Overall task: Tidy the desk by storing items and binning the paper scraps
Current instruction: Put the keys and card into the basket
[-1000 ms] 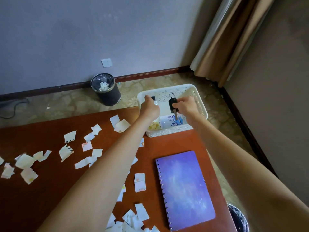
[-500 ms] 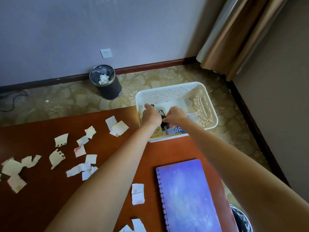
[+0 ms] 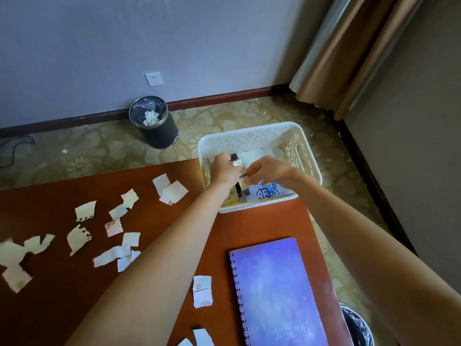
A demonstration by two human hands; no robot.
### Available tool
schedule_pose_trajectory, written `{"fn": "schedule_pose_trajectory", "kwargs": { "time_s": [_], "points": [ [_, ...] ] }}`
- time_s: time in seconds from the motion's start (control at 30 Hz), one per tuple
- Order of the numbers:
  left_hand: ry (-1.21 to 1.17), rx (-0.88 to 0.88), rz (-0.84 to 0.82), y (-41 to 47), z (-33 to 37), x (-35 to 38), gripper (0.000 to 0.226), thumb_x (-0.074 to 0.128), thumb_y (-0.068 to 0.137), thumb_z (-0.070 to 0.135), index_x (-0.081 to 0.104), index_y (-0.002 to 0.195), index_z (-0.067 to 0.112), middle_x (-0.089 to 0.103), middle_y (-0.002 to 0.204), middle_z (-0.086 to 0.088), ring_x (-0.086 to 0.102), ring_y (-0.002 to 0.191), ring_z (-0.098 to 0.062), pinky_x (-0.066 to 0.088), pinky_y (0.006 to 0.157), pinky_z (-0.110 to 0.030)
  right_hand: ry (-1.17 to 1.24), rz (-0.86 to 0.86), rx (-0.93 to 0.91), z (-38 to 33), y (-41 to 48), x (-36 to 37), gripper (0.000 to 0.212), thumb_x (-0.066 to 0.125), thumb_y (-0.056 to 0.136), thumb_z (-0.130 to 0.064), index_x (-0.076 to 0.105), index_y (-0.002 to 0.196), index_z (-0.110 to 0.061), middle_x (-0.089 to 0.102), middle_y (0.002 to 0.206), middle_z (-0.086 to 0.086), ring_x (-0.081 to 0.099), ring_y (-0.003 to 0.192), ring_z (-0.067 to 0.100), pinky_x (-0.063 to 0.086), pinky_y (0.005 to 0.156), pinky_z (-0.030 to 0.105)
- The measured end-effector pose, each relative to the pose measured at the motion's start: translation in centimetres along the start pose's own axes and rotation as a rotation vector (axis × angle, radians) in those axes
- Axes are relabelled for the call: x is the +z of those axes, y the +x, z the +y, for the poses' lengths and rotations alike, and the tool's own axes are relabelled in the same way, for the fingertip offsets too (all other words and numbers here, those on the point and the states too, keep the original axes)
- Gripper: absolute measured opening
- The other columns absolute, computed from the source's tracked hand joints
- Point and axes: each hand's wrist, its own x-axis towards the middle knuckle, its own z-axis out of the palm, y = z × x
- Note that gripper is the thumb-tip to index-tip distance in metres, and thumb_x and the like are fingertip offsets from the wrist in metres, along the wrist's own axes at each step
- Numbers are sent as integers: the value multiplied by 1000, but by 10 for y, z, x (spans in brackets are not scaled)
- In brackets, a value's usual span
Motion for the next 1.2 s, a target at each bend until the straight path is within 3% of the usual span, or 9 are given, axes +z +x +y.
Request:
{"fn": "schedule_pose_trajectory", "kwargs": {
  "time_s": [0.17,0.23,0.33,0.5,0.63,0.93,1.0,1.1,1.2],
  "points": [
    [-18,24,-34,3,-3,6,22,57,86,-1,57,70,13,59,87,-14,62,92,-31,53,90,-42,-31,27,67,13,4,1,28,67,83,-9,55,59,-9,52,58,3,47,54,9,41,50,11],
    [64,38,-33,4,-7,4,20,48,88,-5,63,84,7,58,94,-15,58,90,-31,51,81,-33,-116,40,123,20,8,2,37,67,82,-9,47,51,-9,48,53,3,44,51,11,42,56,14],
    [179,33,-65,1,-9,1,34,39,86,-12,50,66,14,44,74,0,42,83,-22,35,60,-24,-199,0,190,24,10,3,39,65,82,-6,45,48,-9,48,42,2,41,46,14,41,60,23],
    [220,44,-91,-6,-12,0,33,34,86,-13,60,89,7,47,80,0,47,81,-21,39,69,-25,-376,-36,195,14,9,8,40,60,90,-16,44,55,-7,47,30,-2,43,46,15,37,51,24],
    [242,34,-90,-10,-10,-3,39,34,84,-15,45,63,16,28,64,7,31,58,-11,27,53,-19,-544,-34,194,8,5,12,42,55,94,-24,38,59,-9,45,54,3,42,47,13,35,47,21],
    [224,71,-75,-30,0,-23,31,34,85,-12,45,76,15,27,64,7,27,56,-8,22,51,-18,-678,202,132,-5,-16,19,22,55,91,-11,45,71,-4,44,65,4,50,79,23,41,63,25],
    [205,109,-57,-40,3,-33,31,37,87,-11,50,74,14,39,68,4,43,71,-19,30,53,-20,-677,297,84,-10,-25,20,12,52,90,-9,55,99,-1,61,89,11,57,89,27,48,78,33],
    [169,161,4,-64,5,-56,35,43,87,-8,63,111,8,61,116,-9,55,111,-27,48,80,-29,-585,422,13,-27,-52,30,29,48,90,-5,56,118,-4,60,116,16,57,106,32,48,86,36],
    [119,188,115,-95,-5,-88,35,44,88,-3,64,114,10,61,124,-10,57,114,-26,51,92,-33,-476,528,-107,-48,-88,55,31,48,91,-5,55,121,-4,56,123,17,56,110,34,44,86,35]
  ]
}}
